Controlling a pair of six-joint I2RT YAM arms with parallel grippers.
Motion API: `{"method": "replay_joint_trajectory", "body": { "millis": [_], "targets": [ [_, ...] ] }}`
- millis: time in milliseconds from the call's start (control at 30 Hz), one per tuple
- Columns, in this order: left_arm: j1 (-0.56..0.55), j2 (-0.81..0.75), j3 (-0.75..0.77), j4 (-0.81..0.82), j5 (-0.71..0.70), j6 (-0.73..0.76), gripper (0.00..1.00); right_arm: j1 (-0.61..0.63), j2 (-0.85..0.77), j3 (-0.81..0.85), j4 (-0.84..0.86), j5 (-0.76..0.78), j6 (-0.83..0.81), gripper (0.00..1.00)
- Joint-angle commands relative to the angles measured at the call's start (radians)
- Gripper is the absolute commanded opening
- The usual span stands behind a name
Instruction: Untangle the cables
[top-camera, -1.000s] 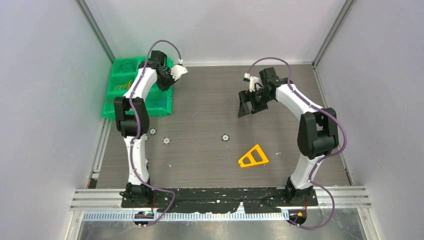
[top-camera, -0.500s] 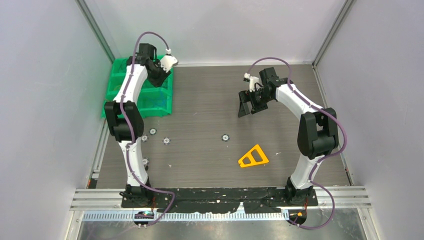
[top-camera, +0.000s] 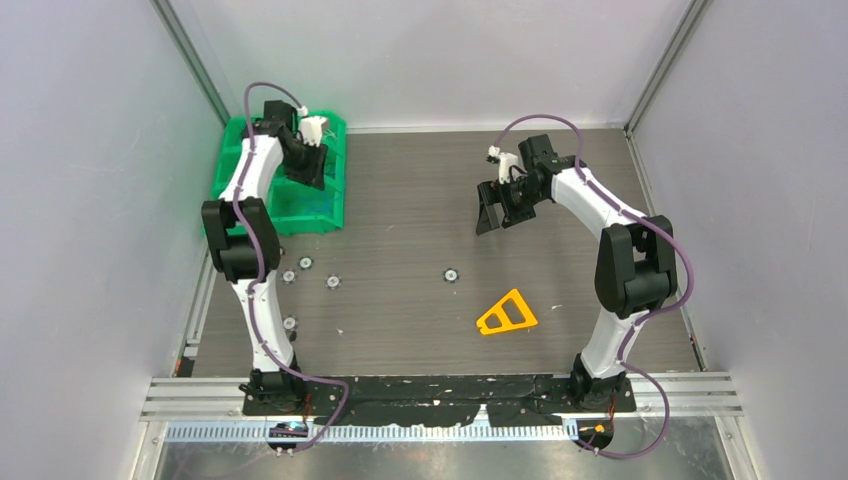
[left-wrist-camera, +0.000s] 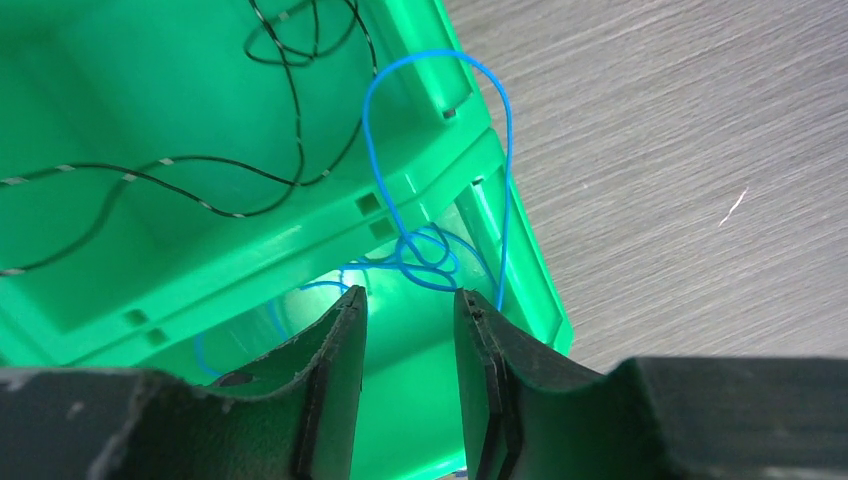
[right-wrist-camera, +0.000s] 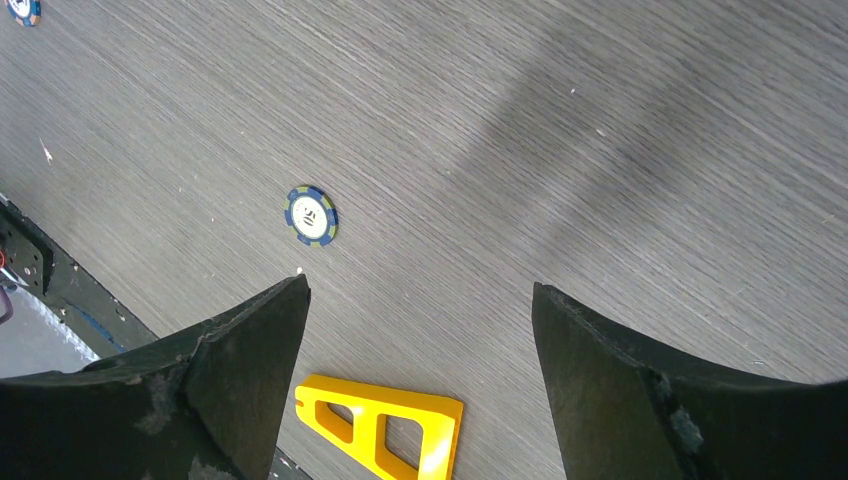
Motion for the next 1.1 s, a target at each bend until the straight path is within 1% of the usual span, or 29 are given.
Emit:
{"method": "replay_joint_trajectory", "body": {
  "millis": [0, 100, 433, 633, 833, 967, 1067],
  "targets": [
    [-0.003, -0.028, -0.055, 0.075, -0.001, -0.104, 0.38, -0.002, -0.009, 0.01, 0.001, -0.01, -0.002, 0.88],
    [-0.003, -0.021, -0.066, 0.1, -0.028, -0.135, 0.36, -0.002, -0.004, 0.017, 0.0, -0.012, 0.0, 0.88],
    [-0.004, -0.008, -0.097, 0.208, -0.073, -0.24, 0.36, -0.001, -0.003, 0.012, 0.001, -0.008, 0.001, 0.88],
    [-0.012, -0.008, -0.109, 0.221, -0.055, -0.257, 0.29, -0.002, 0.0, 0.015, 0.001, -0.005, 0.002, 0.88],
    [-0.019, -0.056, -0.189, 0.3, -0.041, -0.277, 0.2, -0.002, 0.005, 0.019, 0.001, -0.005, 0.005, 0.88],
    [-0.026, -0.056, -0.196, 0.322, -0.059, -0.284, 0.17, -0.001, 0.01, 0.023, -0.002, -0.006, 0.007, 0.88],
    [-0.025, -0.05, -0.193, 0.33, -0.062, -0.288, 0.17, -0.001, 0.008, 0.027, -0.007, -0.003, 0.005, 0.88]
  ]
}}
